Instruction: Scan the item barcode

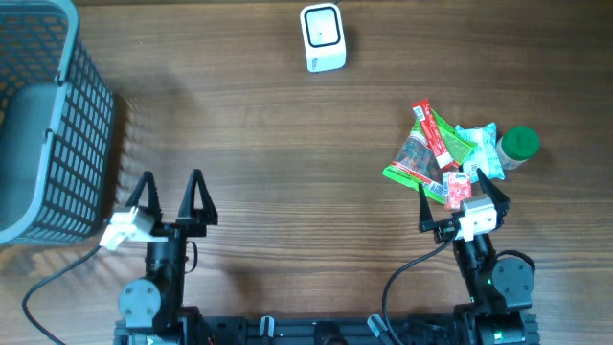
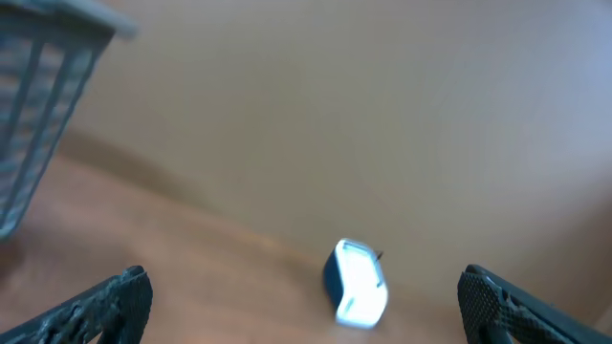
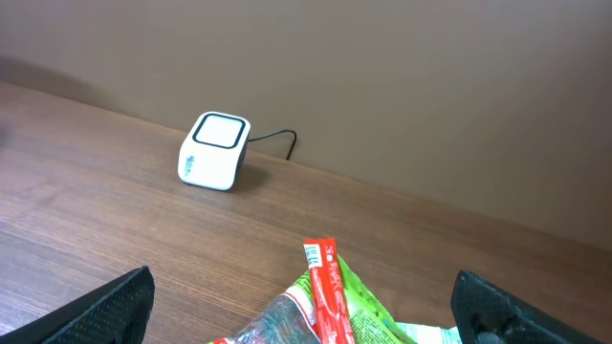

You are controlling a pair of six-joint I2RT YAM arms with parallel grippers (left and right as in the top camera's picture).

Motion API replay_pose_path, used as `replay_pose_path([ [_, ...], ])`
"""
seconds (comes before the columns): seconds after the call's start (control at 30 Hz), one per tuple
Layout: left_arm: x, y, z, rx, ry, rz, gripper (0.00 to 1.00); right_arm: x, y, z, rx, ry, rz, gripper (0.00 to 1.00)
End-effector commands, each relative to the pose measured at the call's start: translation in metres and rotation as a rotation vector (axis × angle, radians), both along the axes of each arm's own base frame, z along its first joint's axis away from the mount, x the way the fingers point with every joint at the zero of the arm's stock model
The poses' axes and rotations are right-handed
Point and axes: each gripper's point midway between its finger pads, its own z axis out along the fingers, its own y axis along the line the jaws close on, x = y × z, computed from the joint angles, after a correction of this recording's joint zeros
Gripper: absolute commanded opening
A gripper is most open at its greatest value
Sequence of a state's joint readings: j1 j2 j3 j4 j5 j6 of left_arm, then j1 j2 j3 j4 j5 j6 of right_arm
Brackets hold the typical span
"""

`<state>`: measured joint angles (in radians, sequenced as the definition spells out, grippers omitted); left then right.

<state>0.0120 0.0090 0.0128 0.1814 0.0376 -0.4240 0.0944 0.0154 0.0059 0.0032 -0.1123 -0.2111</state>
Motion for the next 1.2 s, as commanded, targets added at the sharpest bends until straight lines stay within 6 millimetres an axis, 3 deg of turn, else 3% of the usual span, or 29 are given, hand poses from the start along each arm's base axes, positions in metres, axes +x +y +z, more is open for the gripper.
replay_pose_path([
  [0.0, 0.003, 0.01, -0.023, -0.011, 0.086, 0.059, 1.0, -0.001, 0.002, 0.003, -0.009, -0.017, 0.011, 1.0],
  [0.17, 0.003, 0.016, -0.064, -0.01, 0.253, 0.097, 1.0, -0.001, 0.002, 0.003, -0.009, -0.017, 0.011, 1.0],
  [1.17, 0.003, 0.016, -0.063, 0.013, 0.252, 0.096, 1.0, -0.001, 0.002, 0.003, -0.009, -0.017, 0.011, 1.0],
])
